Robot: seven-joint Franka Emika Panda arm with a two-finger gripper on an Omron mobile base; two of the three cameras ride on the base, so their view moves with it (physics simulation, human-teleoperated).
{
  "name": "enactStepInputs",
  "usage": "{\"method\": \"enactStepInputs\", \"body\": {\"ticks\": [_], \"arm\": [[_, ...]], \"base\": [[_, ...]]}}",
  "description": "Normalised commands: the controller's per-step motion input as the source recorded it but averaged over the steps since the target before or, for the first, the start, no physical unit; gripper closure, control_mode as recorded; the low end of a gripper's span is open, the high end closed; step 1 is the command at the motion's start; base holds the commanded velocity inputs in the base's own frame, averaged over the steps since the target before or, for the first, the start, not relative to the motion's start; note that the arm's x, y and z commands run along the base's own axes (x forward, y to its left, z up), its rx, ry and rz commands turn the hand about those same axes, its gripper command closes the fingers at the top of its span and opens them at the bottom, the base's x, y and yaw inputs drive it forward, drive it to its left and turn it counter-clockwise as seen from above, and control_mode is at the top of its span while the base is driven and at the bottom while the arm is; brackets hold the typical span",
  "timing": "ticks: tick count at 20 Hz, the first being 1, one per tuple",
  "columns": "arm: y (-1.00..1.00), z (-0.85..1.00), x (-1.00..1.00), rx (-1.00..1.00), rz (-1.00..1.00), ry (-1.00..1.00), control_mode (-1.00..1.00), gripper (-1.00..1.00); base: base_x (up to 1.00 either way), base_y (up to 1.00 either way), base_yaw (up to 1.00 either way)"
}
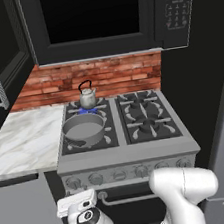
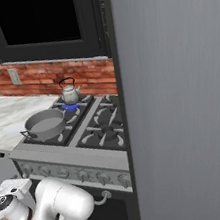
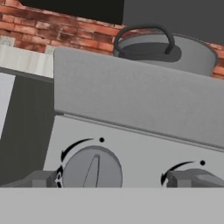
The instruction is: Pick the kettle from the cabinet and place it on a stove burner. Then pick the pot from the counter and place it on another stove burner. Finally, turn both burners on.
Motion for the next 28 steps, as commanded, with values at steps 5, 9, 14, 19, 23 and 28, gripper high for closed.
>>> {"method": "enactStepInputs", "body": {"ticks": [5, 9, 14, 19, 23, 28], "arm": [[-0.01, 0.00, 0.11, 0.00, 0.00, 0.00, -1.00, -1.00], [0.00, 0.00, 0.05, 0.00, 0.00, 0.00, -1.00, -1.00], [0.00, 0.00, 0.01, 0.00, 0.00, 0.00, -1.00, -1.00], [-0.01, 0.00, 0.04, 0.00, 0.01, 0.00, -1.00, -1.00], [-0.01, 0.00, 0.04, 0.00, 0.01, 0.00, -1.00, -1.00], [-0.03, 0.00, 0.07, 0.00, 0.01, 0.00, -1.00, -1.00]], "base": [[0.00, 0.00, 0.00], [0.00, 0.00, 0.00], [0.00, 0.00, 0.00], [0.00, 0.00, 0.00], [0.00, 0.00, 0.00], [0.00, 0.00, 0.00]]}}
